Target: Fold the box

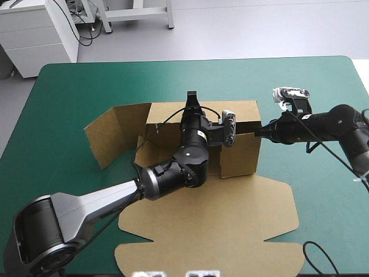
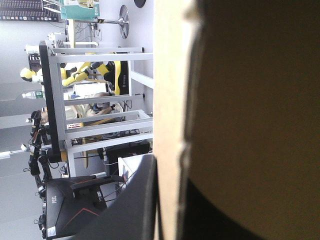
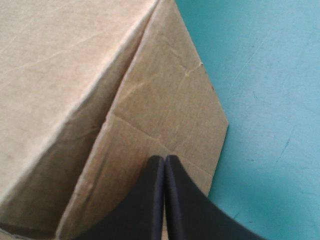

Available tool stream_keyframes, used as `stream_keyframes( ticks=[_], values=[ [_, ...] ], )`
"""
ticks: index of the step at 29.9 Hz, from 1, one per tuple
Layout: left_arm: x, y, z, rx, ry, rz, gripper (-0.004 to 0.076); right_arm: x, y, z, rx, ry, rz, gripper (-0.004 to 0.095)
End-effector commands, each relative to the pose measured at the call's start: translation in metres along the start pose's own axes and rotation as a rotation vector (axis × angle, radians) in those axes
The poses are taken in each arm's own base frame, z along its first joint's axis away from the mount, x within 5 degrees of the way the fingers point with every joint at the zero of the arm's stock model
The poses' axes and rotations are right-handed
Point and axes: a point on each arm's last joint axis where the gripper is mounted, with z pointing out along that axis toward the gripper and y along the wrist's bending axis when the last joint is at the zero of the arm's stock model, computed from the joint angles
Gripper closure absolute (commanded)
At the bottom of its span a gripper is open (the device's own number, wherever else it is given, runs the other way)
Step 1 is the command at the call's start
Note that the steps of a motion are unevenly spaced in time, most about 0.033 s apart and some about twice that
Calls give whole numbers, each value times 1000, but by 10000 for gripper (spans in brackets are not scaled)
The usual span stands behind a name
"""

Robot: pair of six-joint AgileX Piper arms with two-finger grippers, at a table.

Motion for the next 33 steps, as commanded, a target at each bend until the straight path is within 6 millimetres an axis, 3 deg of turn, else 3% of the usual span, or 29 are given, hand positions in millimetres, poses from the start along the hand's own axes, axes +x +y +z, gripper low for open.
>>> stream_keyframes(
  ticks=[1,15,18,23,33],
  values=[
    [9,24,-16,-52,14,-46,731,-8,7,-12,-21,-120,-41,922],
    [7,13,-11,0,36,40,731,-4,5,-12,2,-73,-104,909],
    [6,9,-7,9,51,48,731,-2,5,-11,2,-54,-113,799],
    [6,10,-7,-3,55,57,731,3,6,-11,-16,-1,-139,501],
    [6,10,-7,-6,55,59,731,10,10,-14,-50,71,-172,472]
  ],
)
